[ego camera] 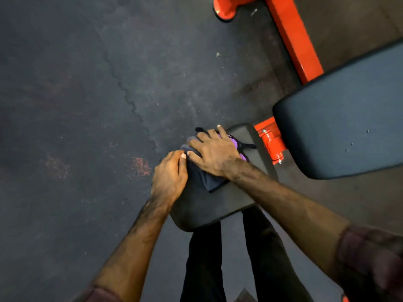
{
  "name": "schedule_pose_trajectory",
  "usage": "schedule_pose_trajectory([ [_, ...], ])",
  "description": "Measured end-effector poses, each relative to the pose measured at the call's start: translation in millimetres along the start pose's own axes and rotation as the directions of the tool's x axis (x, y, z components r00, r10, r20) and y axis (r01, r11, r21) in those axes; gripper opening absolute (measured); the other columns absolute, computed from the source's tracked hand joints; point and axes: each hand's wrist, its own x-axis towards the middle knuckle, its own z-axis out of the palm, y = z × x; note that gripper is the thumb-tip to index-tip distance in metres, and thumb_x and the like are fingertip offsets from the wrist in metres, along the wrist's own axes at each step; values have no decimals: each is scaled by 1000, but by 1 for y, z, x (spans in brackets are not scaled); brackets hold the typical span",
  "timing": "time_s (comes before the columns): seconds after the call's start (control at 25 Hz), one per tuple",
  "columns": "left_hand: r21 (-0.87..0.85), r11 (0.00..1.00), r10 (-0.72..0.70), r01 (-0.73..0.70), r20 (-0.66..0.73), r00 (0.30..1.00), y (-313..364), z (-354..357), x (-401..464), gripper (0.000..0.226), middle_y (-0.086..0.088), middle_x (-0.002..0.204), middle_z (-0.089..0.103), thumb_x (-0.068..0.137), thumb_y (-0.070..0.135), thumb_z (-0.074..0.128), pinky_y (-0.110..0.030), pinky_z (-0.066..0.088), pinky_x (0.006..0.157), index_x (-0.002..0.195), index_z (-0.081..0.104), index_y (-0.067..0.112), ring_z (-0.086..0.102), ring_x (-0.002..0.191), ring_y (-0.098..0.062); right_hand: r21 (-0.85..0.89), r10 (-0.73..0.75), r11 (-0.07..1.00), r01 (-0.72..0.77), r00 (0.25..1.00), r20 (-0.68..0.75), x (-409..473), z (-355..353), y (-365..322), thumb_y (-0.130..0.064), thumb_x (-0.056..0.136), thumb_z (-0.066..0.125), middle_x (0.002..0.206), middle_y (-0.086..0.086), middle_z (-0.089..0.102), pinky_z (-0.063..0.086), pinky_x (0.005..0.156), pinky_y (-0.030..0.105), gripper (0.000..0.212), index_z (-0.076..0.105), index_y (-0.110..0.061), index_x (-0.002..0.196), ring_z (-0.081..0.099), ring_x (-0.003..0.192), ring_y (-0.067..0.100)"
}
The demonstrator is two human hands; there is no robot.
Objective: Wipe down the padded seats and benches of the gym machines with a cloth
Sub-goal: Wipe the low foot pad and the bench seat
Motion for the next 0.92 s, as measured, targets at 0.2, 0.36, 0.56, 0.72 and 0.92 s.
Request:
schedule_pose_trajectory([
  [0.2, 80, 987, 129, -138, 106, 986, 18, -3, 11, 52, -4, 144, 63, 108, 42, 35, -41, 47, 113, 148, 57, 17, 58, 132, -24, 86, 342, 936, -341, 940, -5, -10, -2, 75, -61, 94, 28, 133, 7, 62, 34, 115, 59, 61, 64, -29, 130, 55, 123, 38],
  [0.36, 113, 969, 194, -221, 211, 958, 52, 12, 36, 54, -6, 150, 59, 108, 42, 35, -41, 45, 114, 153, 51, 16, 55, 137, -25, 203, 391, 901, -383, 920, 3, 3, -3, 81, -57, 96, 37, 136, 10, 58, 40, 108, 52, 53, 63, -26, 131, 53, 122, 40],
  [0.56, 146, 937, 272, -318, 268, 924, 86, 32, 62, 55, -7, 155, 54, 109, 40, 36, -41, 43, 118, 157, 46, 14, 51, 141, -25, 601, 513, 703, -381, 857, -56, -87, 35, 97, -48, 103, 37, 166, 13, 32, 34, 121, 49, 62, 34, -29, 162, 38, 148, 37],
  [0.72, 178, 927, 279, -331, 264, 923, 98, 37, 65, 53, -7, 159, 50, 111, 36, 40, -42, 41, 120, 159, 42, 15, 48, 145, -24, 646, 534, 669, -367, 842, -74, -117, 46, 96, -41, 103, 41, 166, 14, 32, 36, 120, 46, 61, 35, -24, 162, 41, 147, 36],
  [0.92, 179, 908, 310, -378, 318, 896, 93, 36, 60, 59, -8, 167, 38, 110, 36, 40, -40, 34, 125, 164, 32, 11, 38, 152, -23, 653, 513, 690, -313, 848, -136, -73, 37, 96, -38, 103, 37, 166, 12, 35, 35, 118, 45, 60, 36, -25, 162, 45, 141, 35],
])
